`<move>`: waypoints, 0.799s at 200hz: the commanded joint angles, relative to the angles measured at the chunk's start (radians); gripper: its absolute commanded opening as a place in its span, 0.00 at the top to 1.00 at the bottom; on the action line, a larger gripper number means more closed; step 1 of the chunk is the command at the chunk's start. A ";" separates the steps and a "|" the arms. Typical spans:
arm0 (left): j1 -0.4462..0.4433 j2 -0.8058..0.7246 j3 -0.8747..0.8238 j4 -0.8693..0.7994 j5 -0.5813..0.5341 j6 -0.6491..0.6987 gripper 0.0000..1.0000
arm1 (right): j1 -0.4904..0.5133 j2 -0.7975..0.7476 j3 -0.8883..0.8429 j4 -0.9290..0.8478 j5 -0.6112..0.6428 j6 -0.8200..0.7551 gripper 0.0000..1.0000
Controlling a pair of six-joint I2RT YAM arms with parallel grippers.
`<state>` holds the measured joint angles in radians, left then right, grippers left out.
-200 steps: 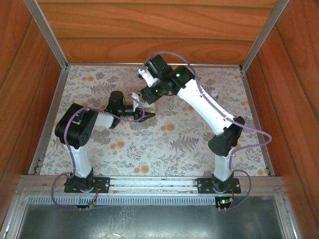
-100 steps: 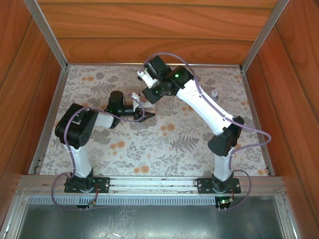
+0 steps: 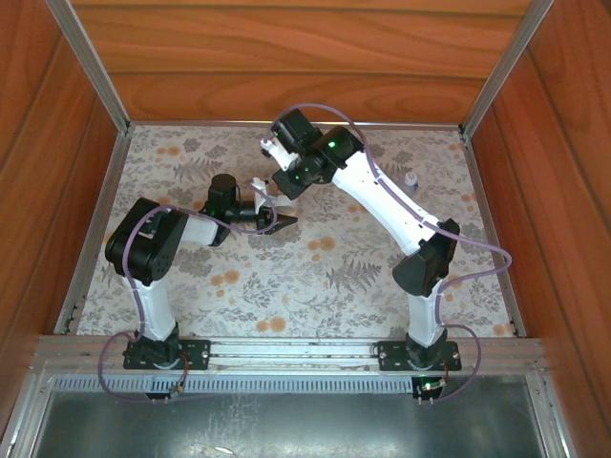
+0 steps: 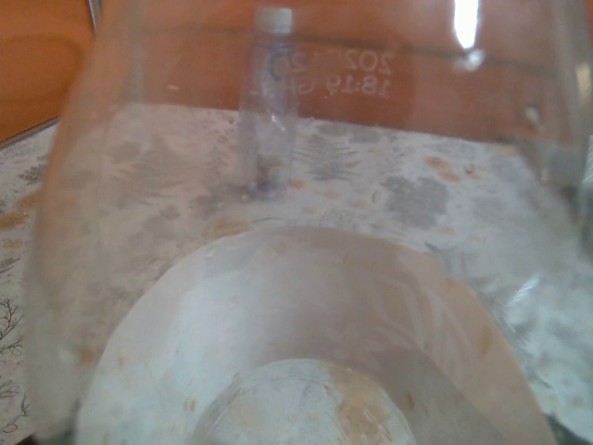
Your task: Screw on the bottle caps
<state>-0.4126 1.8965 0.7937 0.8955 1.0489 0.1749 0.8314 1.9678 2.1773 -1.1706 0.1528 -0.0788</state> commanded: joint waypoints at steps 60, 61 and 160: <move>-0.007 0.044 -0.012 -0.099 0.022 -0.029 0.41 | 0.003 0.017 0.051 -0.026 0.024 0.025 0.64; -0.006 0.044 -0.012 -0.099 0.021 -0.029 0.42 | 0.004 0.016 0.051 -0.025 0.024 0.026 0.64; -0.008 0.044 -0.013 -0.099 0.022 -0.028 0.41 | -0.002 0.036 0.060 -0.037 -0.017 0.063 0.67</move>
<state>-0.4126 1.8969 0.7940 0.8955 1.0489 0.1738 0.8310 1.9781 2.2101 -1.1824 0.1555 -0.0391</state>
